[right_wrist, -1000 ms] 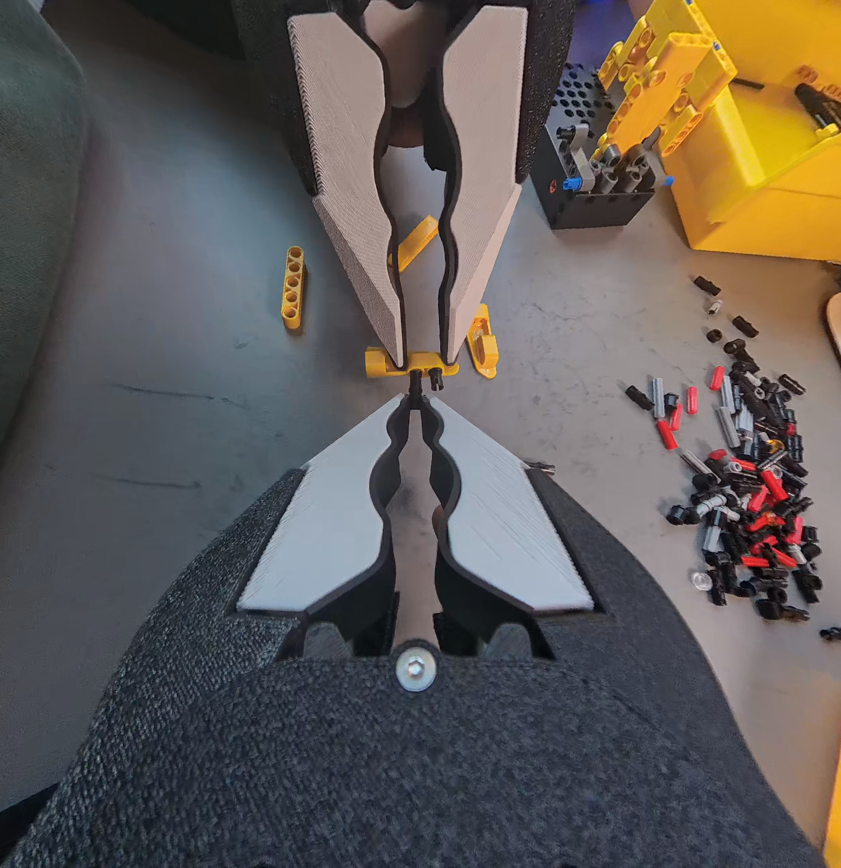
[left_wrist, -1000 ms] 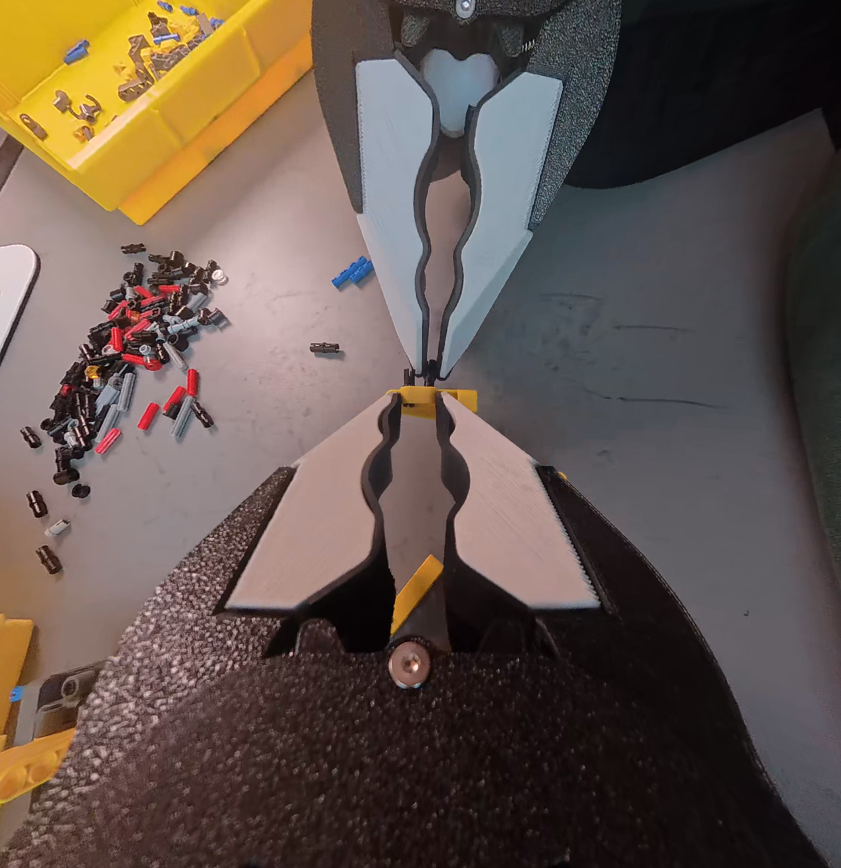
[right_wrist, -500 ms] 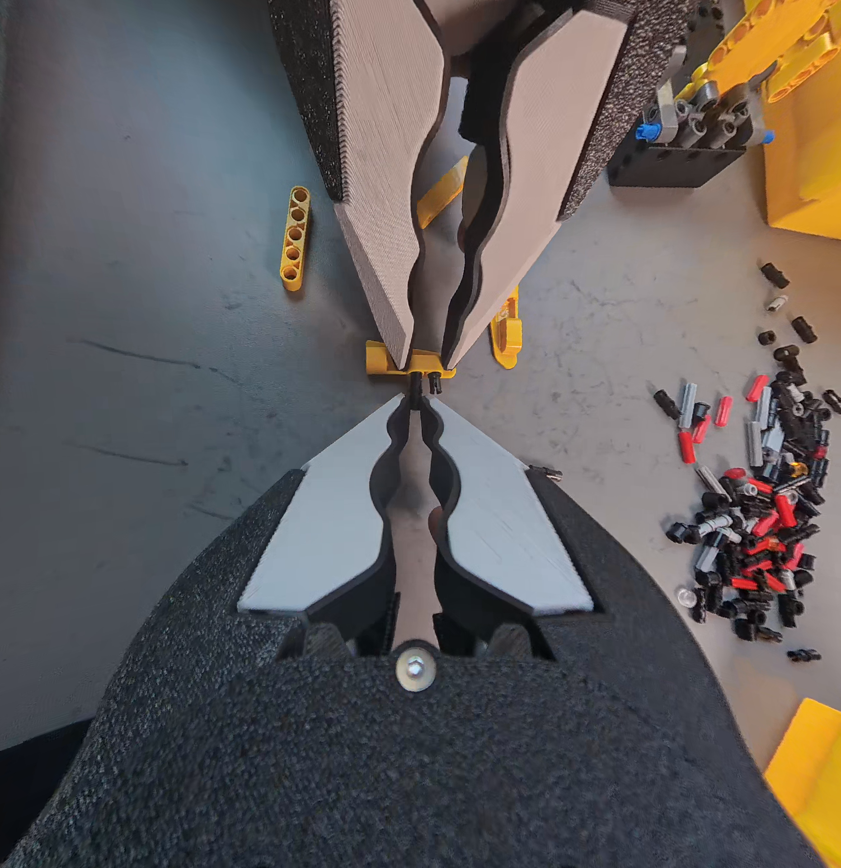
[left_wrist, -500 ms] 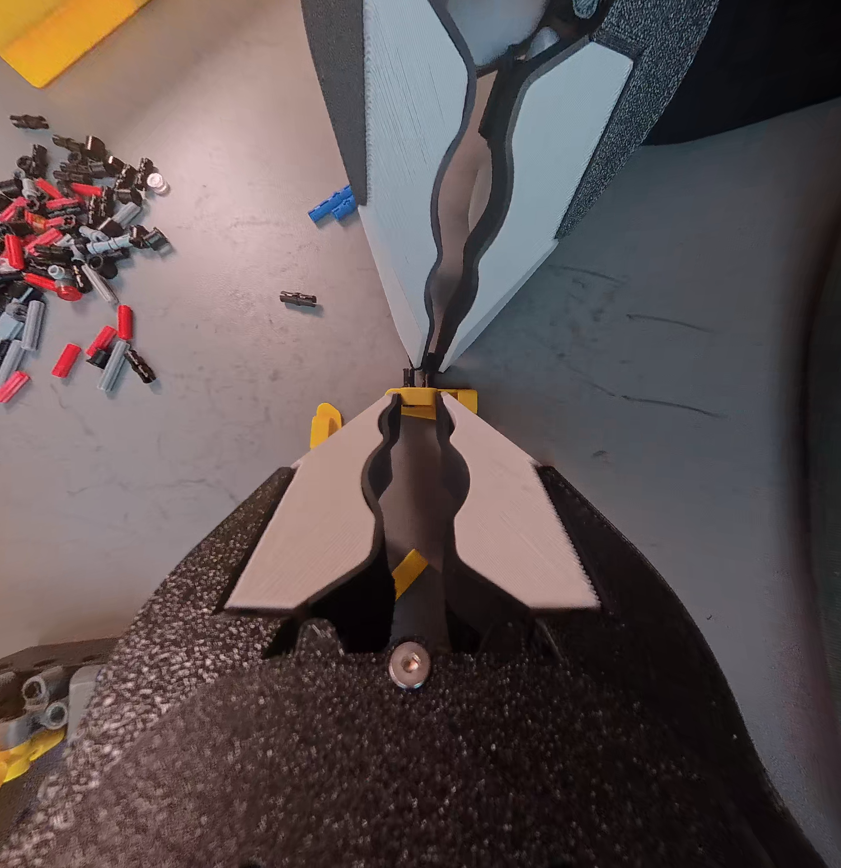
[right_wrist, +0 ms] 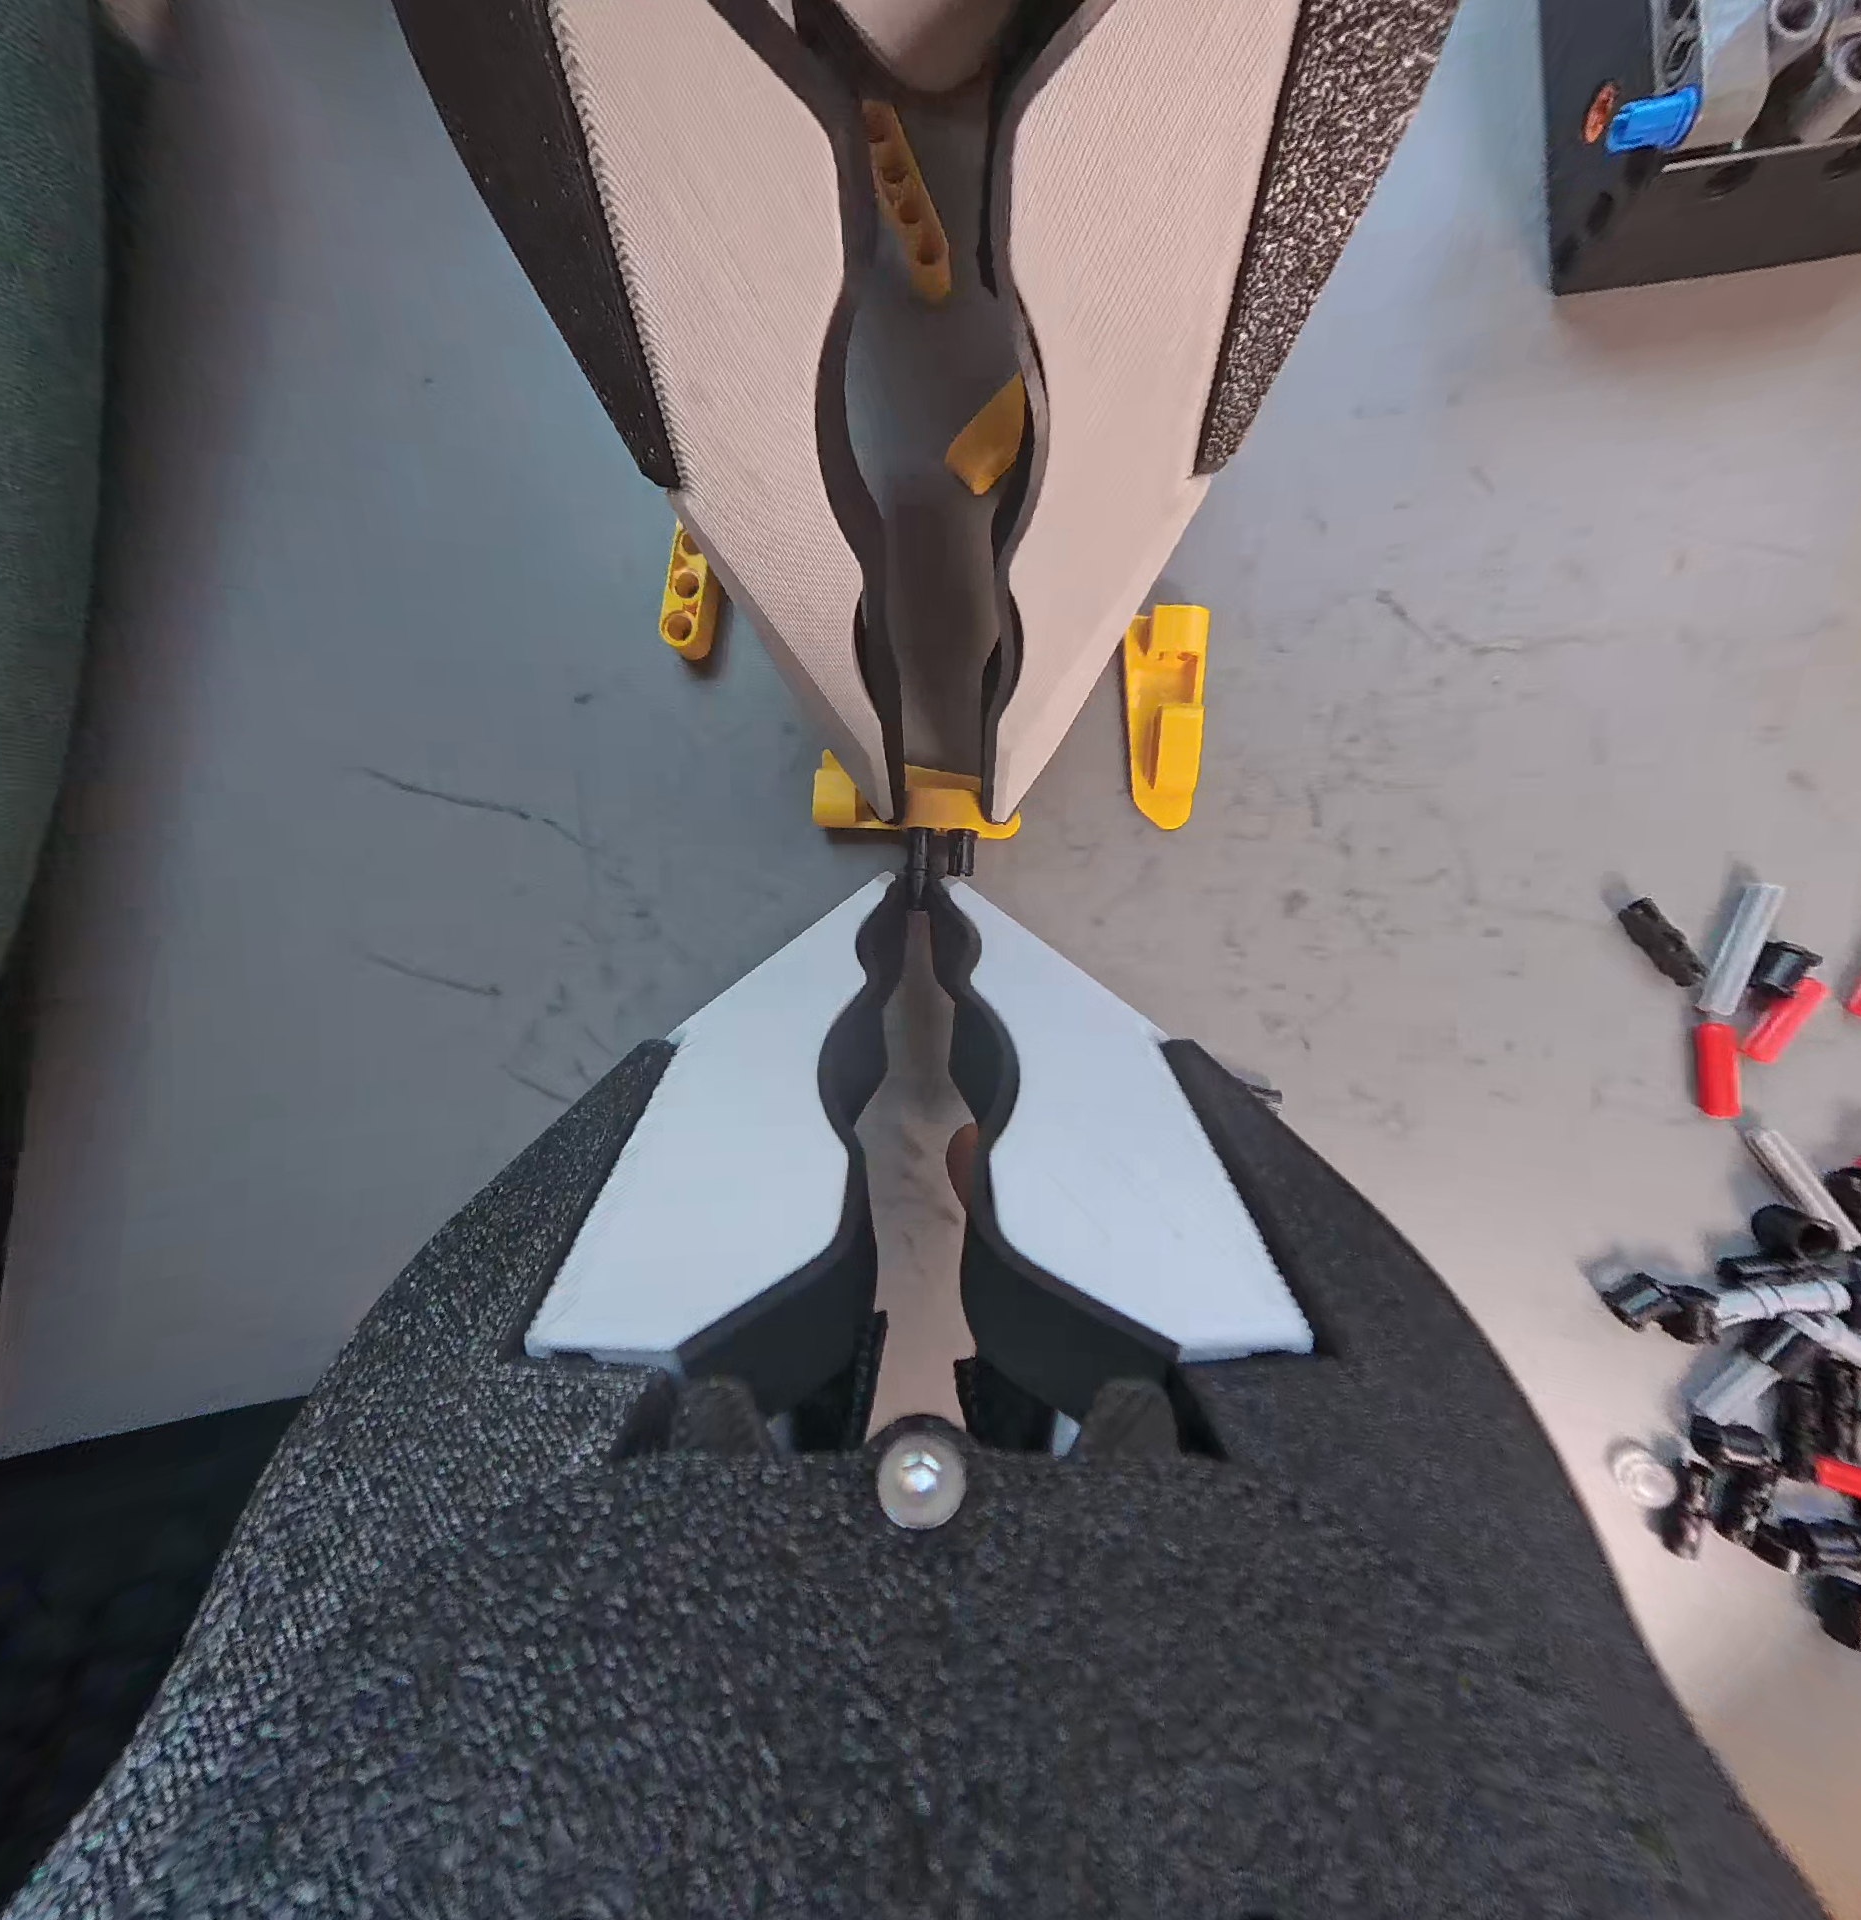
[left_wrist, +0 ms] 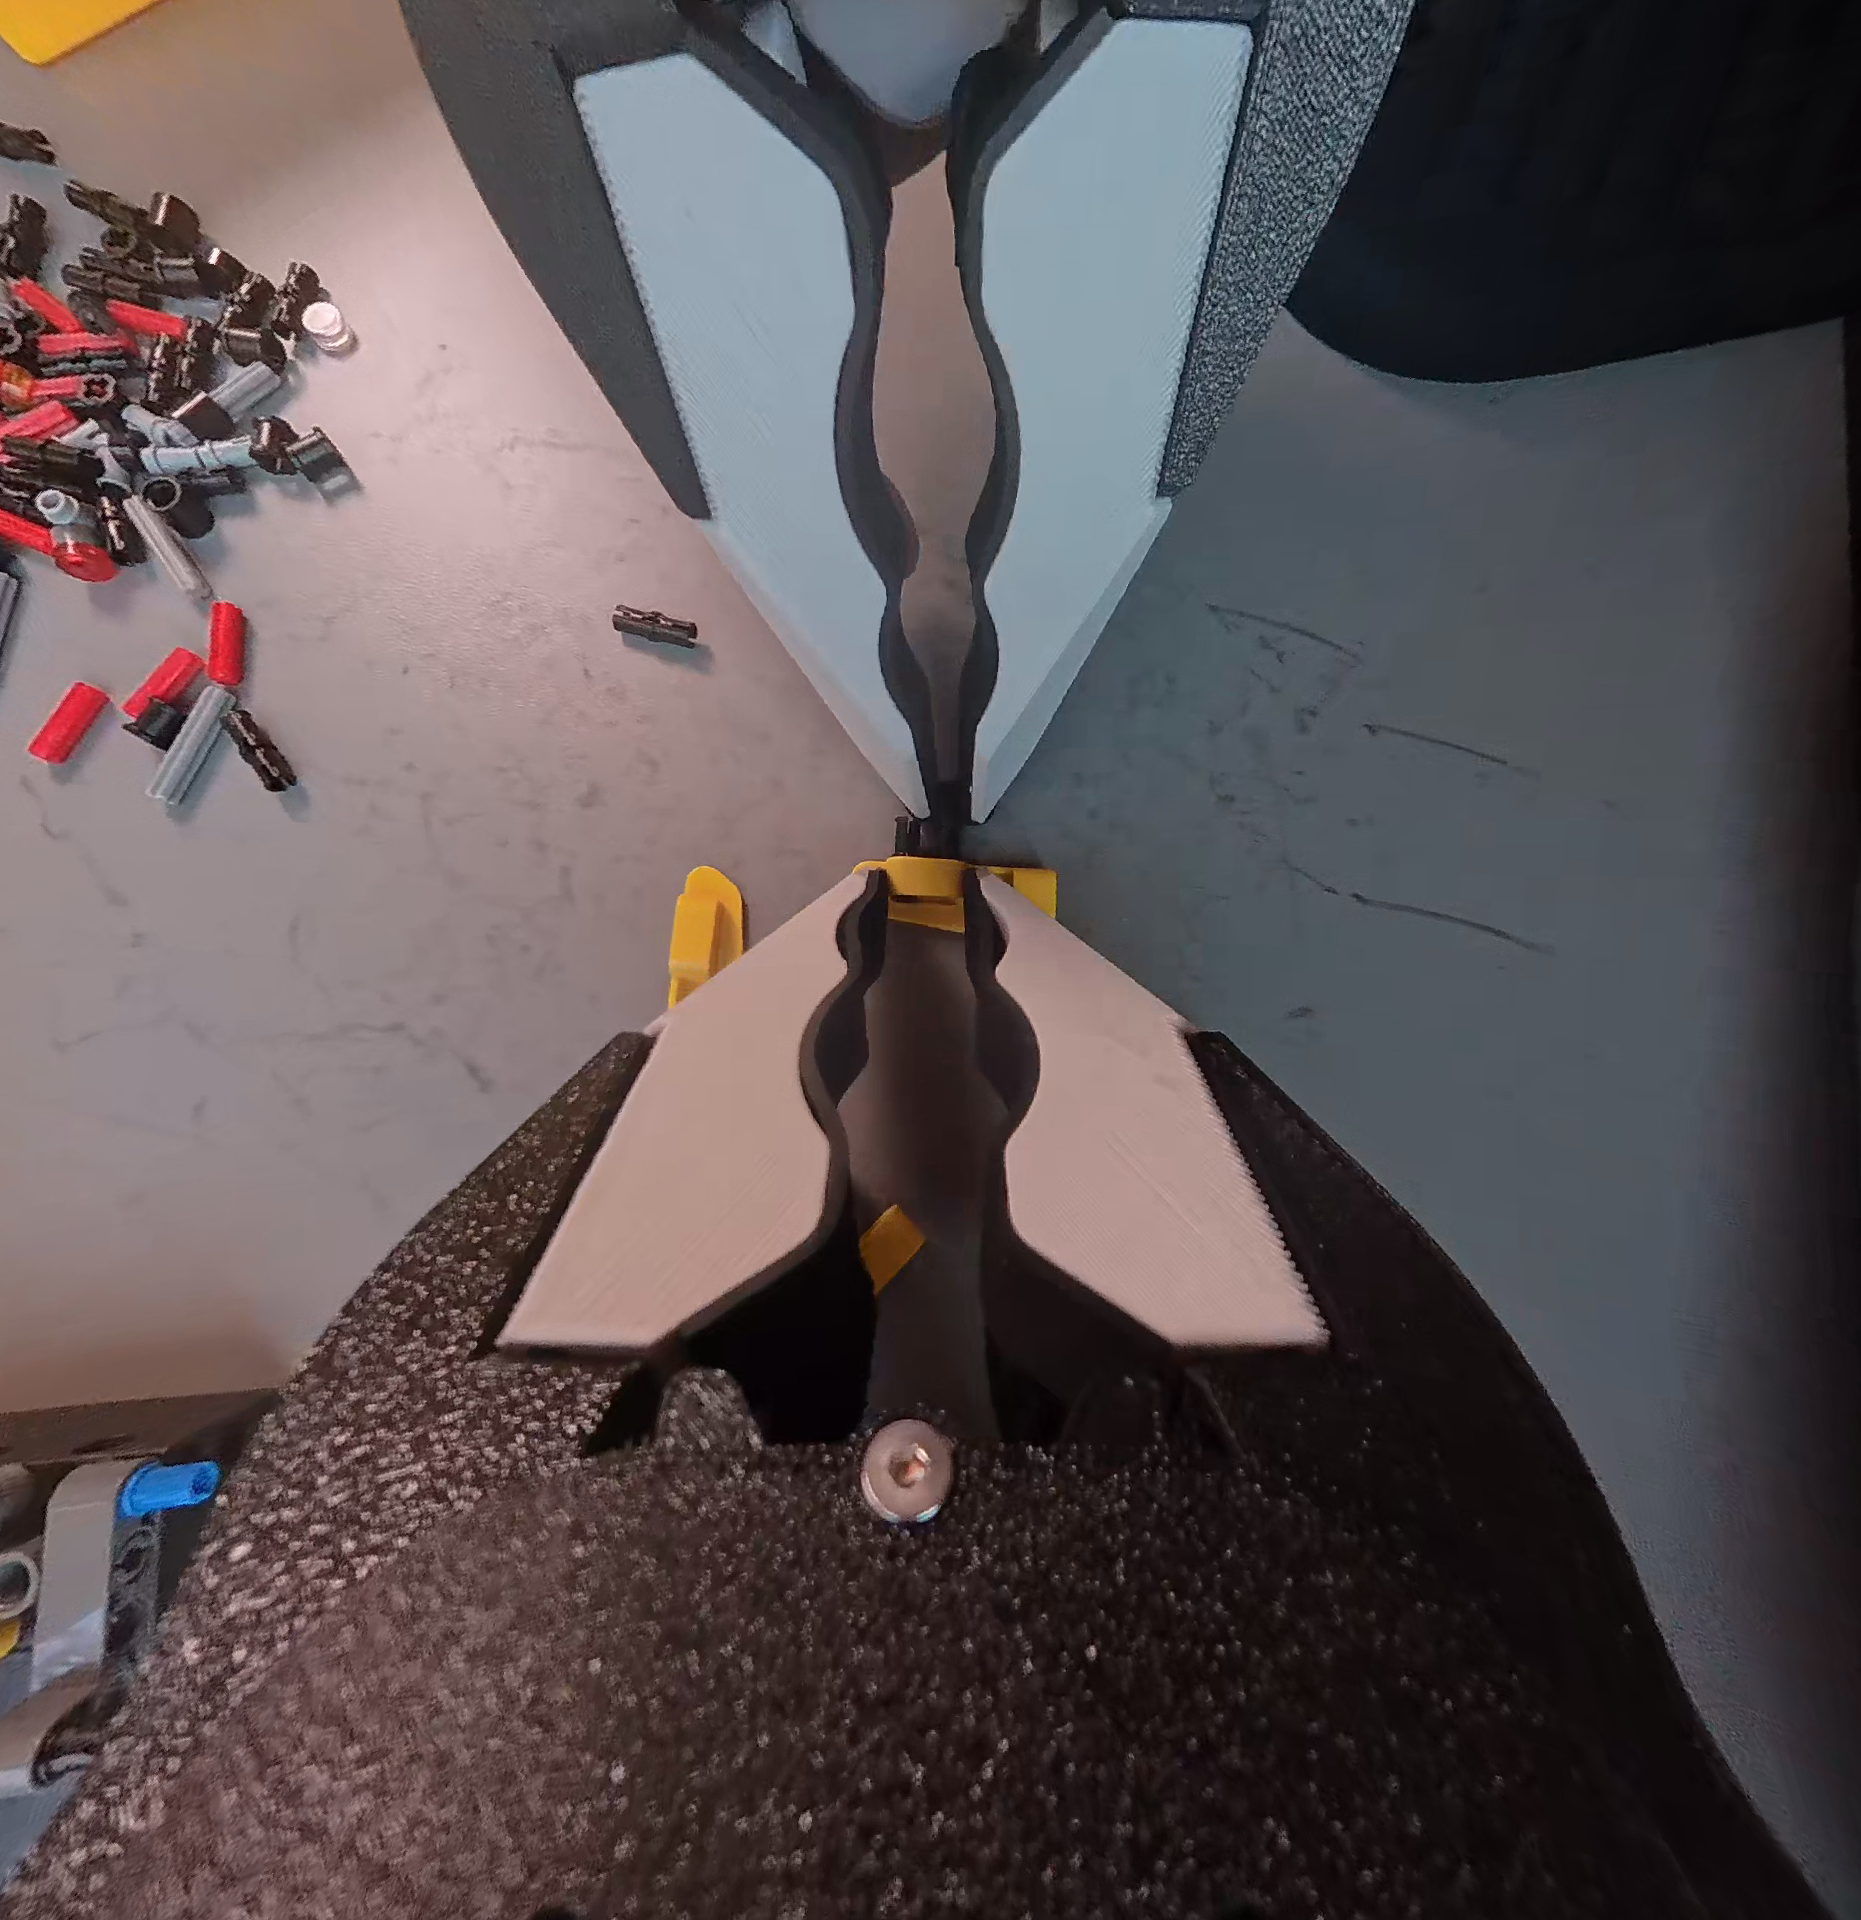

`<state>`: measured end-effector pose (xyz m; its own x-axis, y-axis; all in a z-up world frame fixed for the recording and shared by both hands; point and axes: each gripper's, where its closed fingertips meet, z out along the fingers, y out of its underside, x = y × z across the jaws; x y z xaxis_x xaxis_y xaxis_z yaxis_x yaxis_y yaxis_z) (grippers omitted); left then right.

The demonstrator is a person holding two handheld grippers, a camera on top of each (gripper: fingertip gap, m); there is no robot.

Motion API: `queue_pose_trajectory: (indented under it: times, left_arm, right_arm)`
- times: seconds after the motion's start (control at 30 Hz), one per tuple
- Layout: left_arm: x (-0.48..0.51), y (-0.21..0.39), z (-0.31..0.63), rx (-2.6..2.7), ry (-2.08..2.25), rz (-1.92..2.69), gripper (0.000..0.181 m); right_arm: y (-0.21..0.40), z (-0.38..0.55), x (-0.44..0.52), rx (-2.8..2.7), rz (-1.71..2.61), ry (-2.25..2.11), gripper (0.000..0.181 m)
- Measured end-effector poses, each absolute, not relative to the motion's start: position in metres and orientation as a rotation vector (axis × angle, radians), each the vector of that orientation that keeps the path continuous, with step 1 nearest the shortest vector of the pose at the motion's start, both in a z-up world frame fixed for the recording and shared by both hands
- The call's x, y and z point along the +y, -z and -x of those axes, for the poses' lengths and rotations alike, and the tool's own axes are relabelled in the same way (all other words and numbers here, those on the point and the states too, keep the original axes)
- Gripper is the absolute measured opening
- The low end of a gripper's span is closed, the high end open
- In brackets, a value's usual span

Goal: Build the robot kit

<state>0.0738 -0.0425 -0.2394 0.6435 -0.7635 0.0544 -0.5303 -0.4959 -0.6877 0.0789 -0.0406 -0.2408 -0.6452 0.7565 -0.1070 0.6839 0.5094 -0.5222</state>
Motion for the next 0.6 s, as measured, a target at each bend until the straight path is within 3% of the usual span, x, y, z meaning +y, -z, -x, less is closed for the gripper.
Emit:
queue_pose_trajectory:
  times: [0.6]
  left_arm:
    - [-0.0418,0.2395,-0.0742,0.996,0.445,2.161,0.013]
  right_arm:
    - [0.2406,-0.0777,-0.0406,-2.494,1.199,-0.854,0.002]
